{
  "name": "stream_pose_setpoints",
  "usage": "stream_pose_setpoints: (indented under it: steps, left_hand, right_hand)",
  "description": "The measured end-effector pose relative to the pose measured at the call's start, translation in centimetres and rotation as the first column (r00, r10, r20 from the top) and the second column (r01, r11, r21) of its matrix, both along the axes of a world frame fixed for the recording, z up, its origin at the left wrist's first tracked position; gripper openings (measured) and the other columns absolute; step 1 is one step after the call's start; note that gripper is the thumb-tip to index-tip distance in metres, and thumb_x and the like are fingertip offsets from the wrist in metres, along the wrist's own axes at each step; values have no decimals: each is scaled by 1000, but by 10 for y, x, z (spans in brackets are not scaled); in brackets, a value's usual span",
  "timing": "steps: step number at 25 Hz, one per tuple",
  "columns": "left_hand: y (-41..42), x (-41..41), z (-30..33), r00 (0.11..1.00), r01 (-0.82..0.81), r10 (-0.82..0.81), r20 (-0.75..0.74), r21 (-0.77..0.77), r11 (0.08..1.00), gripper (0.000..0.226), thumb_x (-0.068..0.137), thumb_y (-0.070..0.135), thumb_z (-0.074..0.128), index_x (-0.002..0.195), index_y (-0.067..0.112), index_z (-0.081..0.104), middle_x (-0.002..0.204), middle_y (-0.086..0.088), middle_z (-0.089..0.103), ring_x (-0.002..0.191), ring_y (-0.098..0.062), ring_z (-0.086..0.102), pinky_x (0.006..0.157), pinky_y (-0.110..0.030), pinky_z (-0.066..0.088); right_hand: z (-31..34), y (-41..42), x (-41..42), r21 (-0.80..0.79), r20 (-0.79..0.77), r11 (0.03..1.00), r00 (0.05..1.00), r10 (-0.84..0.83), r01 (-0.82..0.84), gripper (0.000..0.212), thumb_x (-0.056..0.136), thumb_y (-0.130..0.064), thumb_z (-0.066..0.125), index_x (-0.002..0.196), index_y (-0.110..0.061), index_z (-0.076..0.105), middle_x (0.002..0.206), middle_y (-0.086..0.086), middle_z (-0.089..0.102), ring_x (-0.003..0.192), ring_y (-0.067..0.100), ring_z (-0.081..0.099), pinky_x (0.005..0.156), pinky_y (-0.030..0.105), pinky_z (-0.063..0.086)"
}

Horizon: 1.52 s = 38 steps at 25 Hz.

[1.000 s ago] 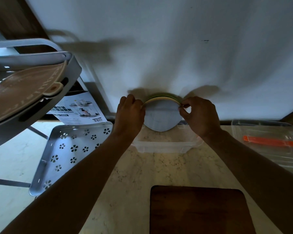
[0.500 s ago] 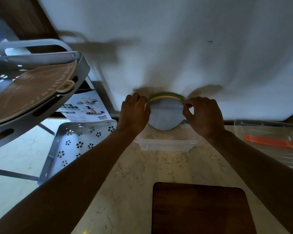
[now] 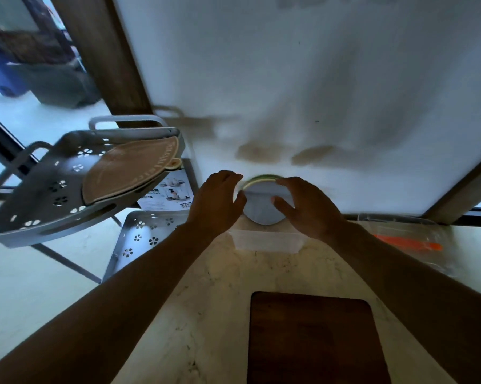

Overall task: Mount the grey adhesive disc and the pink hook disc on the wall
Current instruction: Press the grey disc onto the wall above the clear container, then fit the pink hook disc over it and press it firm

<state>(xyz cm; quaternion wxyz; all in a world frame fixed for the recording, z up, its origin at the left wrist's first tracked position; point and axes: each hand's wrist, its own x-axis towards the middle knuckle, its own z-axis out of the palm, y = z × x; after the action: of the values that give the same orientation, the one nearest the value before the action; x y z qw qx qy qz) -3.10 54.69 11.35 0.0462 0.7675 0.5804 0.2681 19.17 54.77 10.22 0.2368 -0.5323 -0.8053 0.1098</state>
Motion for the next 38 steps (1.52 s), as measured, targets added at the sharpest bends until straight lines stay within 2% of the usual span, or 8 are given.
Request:
stream_pose_setpoints:
  steps: [12,18,22,27,31,34,36,38]
  left_hand:
    - [-134,-42,113,988,63,-52,-146,68,996,37,92,22,57,128,12,58,131,-10,61,117,-28,57,94,-41,50]
    - [-160,-92,153,987,-47,72,-144,172,984,37,85,16,61,122,10,63,126,-13,65,112,-32,59,92,-47,51]
    - [-157,-115,150,984,-110,126,-129,125,986,42,86,18,65,126,9,58,132,-15,59,112,-34,59,86,-44,56]
    - [-141,-133,133,973,-153,165,-161,85,985,52,83,24,70,129,10,50,137,-18,53,115,-37,55,83,-45,55]
    - [-120,-138,122,970,-159,170,-176,73,985,51,84,30,70,128,10,55,136,-17,54,117,-37,54,89,-49,54]
    - [-103,-137,118,970,-162,169,-176,51,985,37,88,31,64,118,10,63,127,-14,61,114,-33,56,90,-47,52]
    - [-96,-138,115,969,-137,147,-200,63,989,23,90,25,58,106,13,71,113,-10,68,103,-27,59,86,-42,52]
    - [-90,-140,112,969,-116,129,-211,72,991,22,91,19,54,102,15,73,107,-7,70,98,-24,62,83,-39,52]
  right_hand:
    - [99,-91,-53,-78,98,997,995,19,-12,70,94,-67,34,149,-23,36,148,6,50,134,26,47,107,41,38]
    - [125,-111,-92,-74,98,996,993,59,-51,70,96,-66,32,148,-19,39,144,7,54,132,26,50,107,42,38]
    - [128,-105,-122,-145,-59,989,998,1,-10,65,96,-61,38,141,-14,48,131,9,65,120,24,60,98,34,41]
    - [116,-94,-155,-229,-45,973,999,-21,11,58,94,-53,46,134,-12,54,133,10,63,117,25,61,85,29,42]
    - [114,-78,-189,-287,-148,957,985,-88,43,48,97,-48,46,99,-7,70,107,14,72,97,27,66,86,37,48]
    - [123,-64,-207,-621,-544,783,734,-405,-28,40,92,-40,60,96,-2,70,102,23,73,87,29,72,87,43,56]
    - [126,-60,-214,-716,-623,685,568,-539,-134,40,91,-33,64,107,5,66,107,26,70,74,26,71,82,41,58]
    - [123,-55,-221,-719,-653,674,499,-570,-170,31,92,-27,65,101,3,66,106,26,71,76,26,71,74,38,60]
